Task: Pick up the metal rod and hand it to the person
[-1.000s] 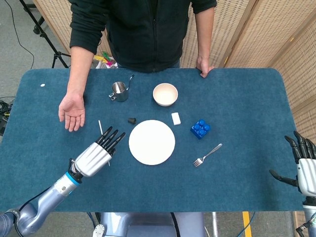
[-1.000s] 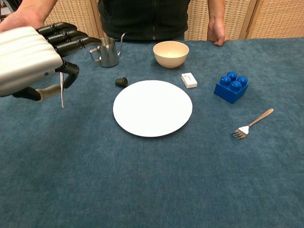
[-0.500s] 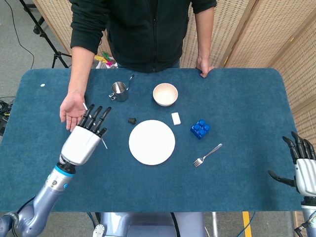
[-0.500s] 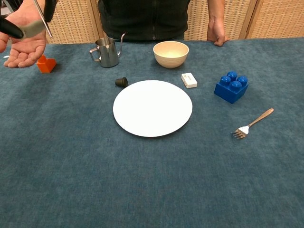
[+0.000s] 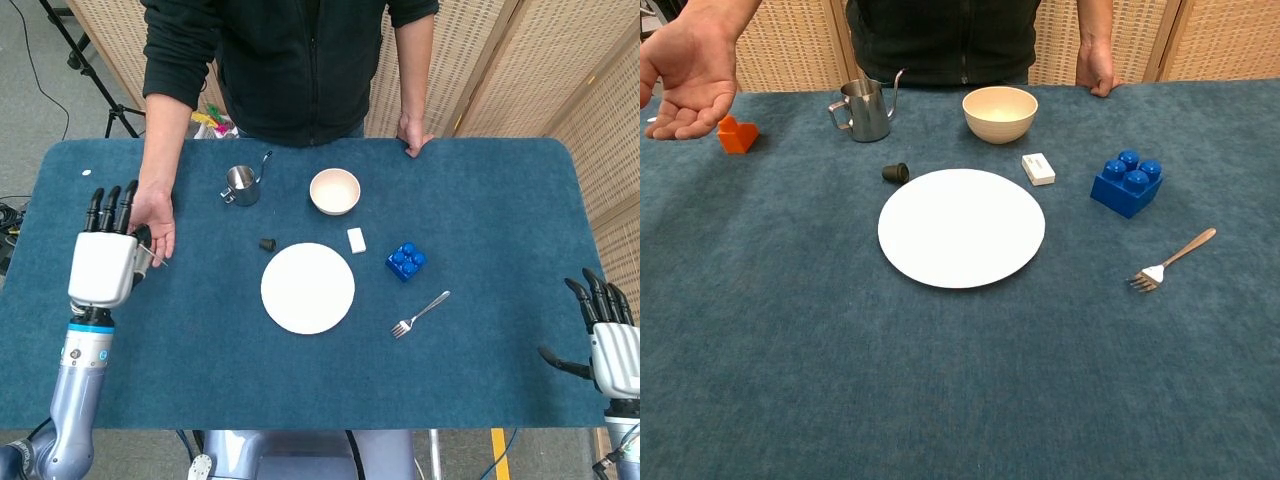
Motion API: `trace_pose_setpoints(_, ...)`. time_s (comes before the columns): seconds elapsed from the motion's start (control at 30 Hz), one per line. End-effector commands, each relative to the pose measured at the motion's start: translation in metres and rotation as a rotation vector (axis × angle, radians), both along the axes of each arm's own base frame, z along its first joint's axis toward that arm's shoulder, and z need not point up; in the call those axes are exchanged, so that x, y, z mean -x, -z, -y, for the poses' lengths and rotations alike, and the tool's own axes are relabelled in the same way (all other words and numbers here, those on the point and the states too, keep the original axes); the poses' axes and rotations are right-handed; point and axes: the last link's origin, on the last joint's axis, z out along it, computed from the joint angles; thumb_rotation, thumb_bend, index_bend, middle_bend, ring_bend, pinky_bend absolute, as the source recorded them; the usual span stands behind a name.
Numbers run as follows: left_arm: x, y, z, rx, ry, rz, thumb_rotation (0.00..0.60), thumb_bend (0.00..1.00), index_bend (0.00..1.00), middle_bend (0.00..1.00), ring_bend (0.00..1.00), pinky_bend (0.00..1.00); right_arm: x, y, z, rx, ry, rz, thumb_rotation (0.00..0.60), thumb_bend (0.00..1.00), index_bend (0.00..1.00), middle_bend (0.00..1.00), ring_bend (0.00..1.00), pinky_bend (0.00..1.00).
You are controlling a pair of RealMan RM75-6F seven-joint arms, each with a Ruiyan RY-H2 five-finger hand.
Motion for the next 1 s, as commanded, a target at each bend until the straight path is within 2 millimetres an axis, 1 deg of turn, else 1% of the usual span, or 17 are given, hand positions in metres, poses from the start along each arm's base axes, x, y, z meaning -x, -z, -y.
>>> trace_pose_setpoints(0.03,0.001,0.006,-0.007,-0.051,-0.195,0.093,0.600,0.62,0.81,0.00,0.00,0.00,0.000,0.001,0.000,-0.003,0.000,-0.002,0.600,0.00,0.09,0.00,0.00,0.00)
trace_pose_setpoints(0.17,0.000,0.015,-0.014,-0.061,-0.272,0.139,0.600,0.64,0.81,0.00,0.00,0.00,0.000,0.001,0.000,-0.005,0.001,-0.005,0.600,0.00,0.09,0.00,0.00,0.00)
trace_pose_setpoints(0.3,-0.001,0.020,-0.021,-0.072,-0.313,0.127,0.600,0.64,0.81,0.00,0.00,0.00,0.001,0.002,0.001,-0.008,0.003,-0.006,0.600,0.00,0.09,0.00,0.00,0.00)
trace_pose_setpoints(0.47,-0.007,0.033,-0.036,-0.088,-0.434,0.177,0.600,0.66,0.81,0.00,0.00,0.00,0.001,0.002,0.001,-0.011,0.004,-0.005,0.600,0.00,0.09,0.00,0.00,0.00)
trace_pose_setpoints(0.7,-0.012,0.041,-0.056,-0.111,-0.532,0.151,0.600,0.67,0.81,0.00,0.00,0.00,0.002,0.001,0.002,-0.012,0.009,0.002,0.600,0.00,0.09,0.00,0.00,0.00)
trace_pose_setpoints(0.87,-0.014,0.049,-0.058,-0.100,-0.568,0.152,0.600,0.67,0.81,0.00,0.00,0.00,0.003,0.000,0.002,-0.011,0.011,0.003,0.600,0.00,0.09,0.00,0.00,0.00)
trace_pose_setpoints(1.0,-0.013,0.054,-0.056,-0.093,-0.604,0.174,0.600,0.70,0.81,0.00,0.00,0.00,0.003,0.001,0.002,-0.016,0.012,0.002,0.600,0.00,0.09,0.00,0.00,0.00)
